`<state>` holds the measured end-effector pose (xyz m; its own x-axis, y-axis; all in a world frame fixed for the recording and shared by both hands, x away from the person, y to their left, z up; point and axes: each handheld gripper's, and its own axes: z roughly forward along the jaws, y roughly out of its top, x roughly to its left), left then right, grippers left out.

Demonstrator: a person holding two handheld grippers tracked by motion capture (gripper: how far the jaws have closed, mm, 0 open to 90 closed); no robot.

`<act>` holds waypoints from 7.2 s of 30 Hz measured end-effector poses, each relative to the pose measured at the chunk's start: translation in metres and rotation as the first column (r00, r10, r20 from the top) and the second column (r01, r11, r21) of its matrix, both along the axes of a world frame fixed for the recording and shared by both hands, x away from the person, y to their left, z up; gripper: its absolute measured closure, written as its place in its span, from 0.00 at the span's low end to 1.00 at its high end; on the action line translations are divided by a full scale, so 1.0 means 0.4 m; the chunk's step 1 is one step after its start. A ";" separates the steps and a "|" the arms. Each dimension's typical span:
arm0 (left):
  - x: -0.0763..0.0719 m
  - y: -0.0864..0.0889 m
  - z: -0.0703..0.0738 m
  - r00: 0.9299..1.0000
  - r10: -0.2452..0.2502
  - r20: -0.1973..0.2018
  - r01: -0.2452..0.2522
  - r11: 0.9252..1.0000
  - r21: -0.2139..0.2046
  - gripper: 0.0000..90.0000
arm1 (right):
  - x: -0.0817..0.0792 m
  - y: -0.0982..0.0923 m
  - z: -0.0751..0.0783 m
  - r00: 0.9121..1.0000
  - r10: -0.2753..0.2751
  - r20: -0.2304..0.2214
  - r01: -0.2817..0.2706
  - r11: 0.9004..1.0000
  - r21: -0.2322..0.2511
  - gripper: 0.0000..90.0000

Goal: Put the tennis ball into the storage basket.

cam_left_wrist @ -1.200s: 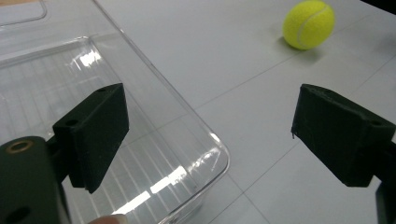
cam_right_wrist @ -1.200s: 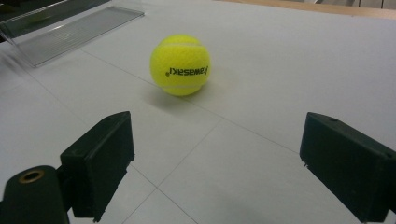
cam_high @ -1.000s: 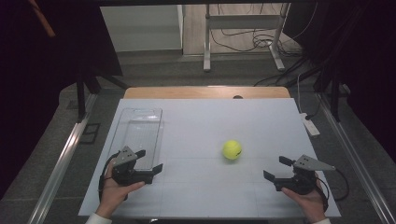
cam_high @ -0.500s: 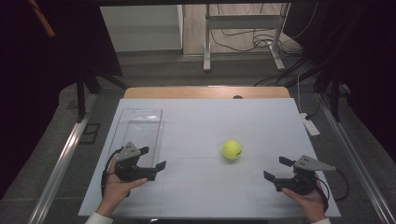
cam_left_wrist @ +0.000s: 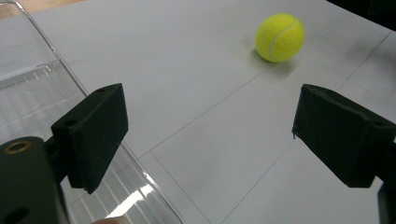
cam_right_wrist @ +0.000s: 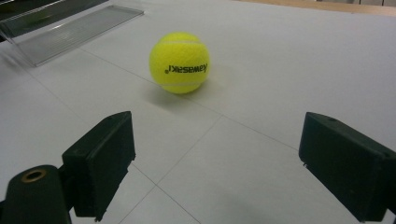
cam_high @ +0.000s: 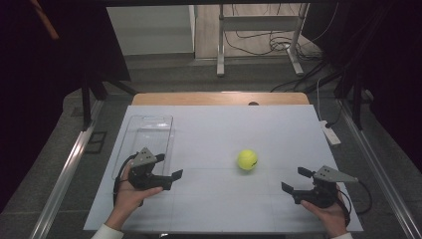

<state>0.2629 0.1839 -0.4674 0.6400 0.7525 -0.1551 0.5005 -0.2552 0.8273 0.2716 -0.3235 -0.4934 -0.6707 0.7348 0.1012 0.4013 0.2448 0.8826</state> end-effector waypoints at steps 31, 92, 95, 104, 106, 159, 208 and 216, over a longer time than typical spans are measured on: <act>0.038 -0.047 0.027 0.999 -0.053 -0.015 0.053 0.998 0.033 0.12 | 0.001 0.002 -0.003 1.000 0.005 0.000 -0.005 1.000 -0.007 0.12; 0.119 -0.184 0.044 0.982 -0.184 -0.033 0.185 0.982 0.032 0.11 | 0.003 0.000 -0.011 1.000 0.001 -0.007 -0.001 1.000 -0.017 0.12; 0.121 -0.189 0.045 0.982 -0.187 -0.035 0.188 0.982 0.034 0.11 | 0.002 -0.001 -0.011 1.000 -0.001 -0.006 0.001 1.000 -0.014 0.12; 0.132 -0.204 0.041 0.981 -0.190 -0.045 0.192 0.980 0.052 0.11 | 0.003 -0.004 -0.011 1.000 0.000 -0.004 0.000 1.000 -0.010 0.12; 0.136 -0.208 0.042 0.980 -0.192 -0.045 0.194 0.980 0.052 0.11 | 0.003 -0.002 -0.010 1.000 0.004 -0.003 -0.004 1.000 -0.013 0.12; 0.224 -0.308 0.056 0.966 -0.242 -0.092 0.248 0.967 0.060 0.10 | 0.005 -0.001 -0.014 1.000 0.004 -0.007 -0.004 1.000 -0.022 0.12; 0.305 -0.419 0.052 0.938 -0.305 -0.164 0.323 0.941 0.097 0.06 | 0.007 -0.001 -0.017 1.000 0.007 -0.012 -0.007 1.000 -0.021 0.12; 0.312 -0.437 0.052 0.931 -0.320 -0.175 0.342 0.934 0.109 0.06 | 0.008 -0.001 -0.017 1.000 0.009 -0.011 -0.009 1.000 -0.019 0.12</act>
